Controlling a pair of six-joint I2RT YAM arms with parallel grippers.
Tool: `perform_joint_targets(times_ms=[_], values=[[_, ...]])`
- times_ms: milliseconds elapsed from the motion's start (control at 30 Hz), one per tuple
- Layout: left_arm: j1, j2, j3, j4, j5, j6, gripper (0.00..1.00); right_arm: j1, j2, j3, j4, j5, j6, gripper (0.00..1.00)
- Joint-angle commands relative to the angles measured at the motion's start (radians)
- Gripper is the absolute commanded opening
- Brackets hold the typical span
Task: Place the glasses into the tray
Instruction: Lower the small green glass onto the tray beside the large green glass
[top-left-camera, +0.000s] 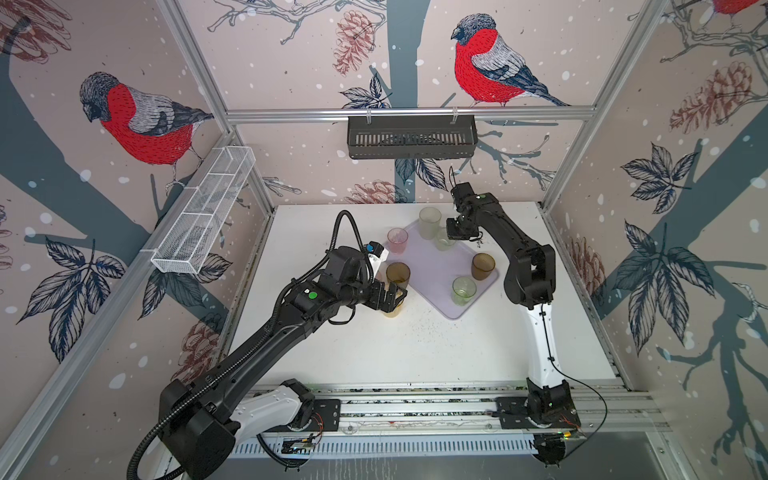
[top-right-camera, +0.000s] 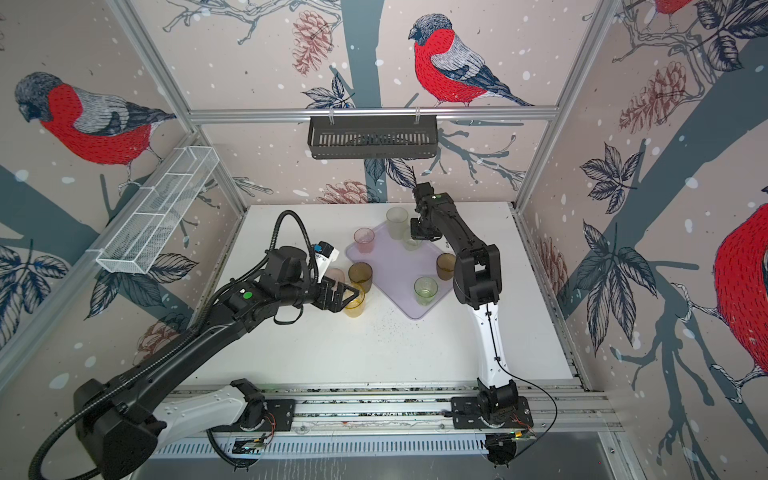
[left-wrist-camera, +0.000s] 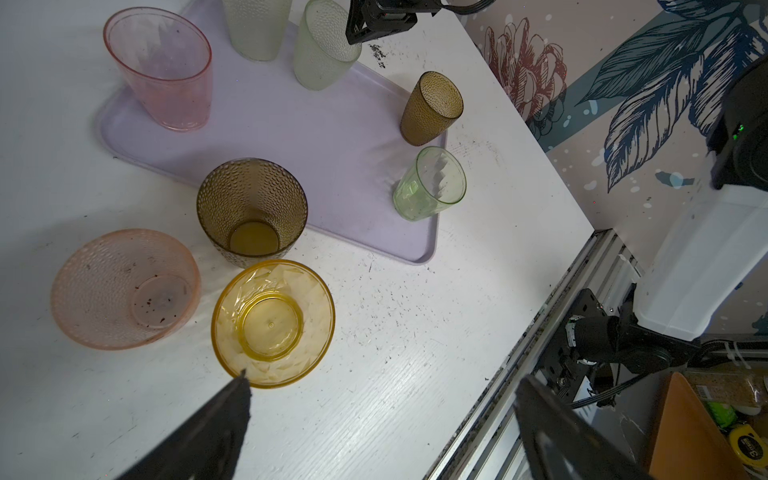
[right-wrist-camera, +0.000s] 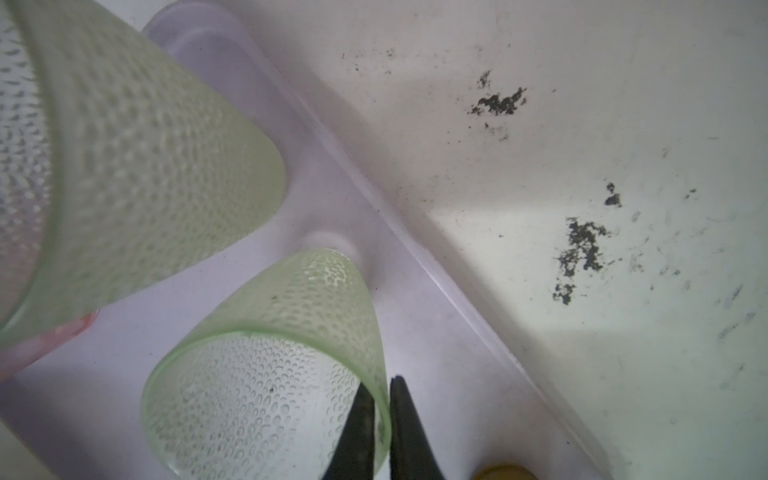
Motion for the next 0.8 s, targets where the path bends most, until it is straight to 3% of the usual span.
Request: perform_joint_targets(times_ms=[0, 767], values=[[0.0, -0.008, 0.0, -0.012, 0.002, 0.013, 0.99, 0.002, -0.008, 0.006, -0.008, 0.006, -0.005, 0.13], [0.002, 0.002, -0.007, 0.006, 0.021, -0.001, 0.99, 0.007, 0.013, 0.034, -0.006, 0.003, 0.005, 0.15]])
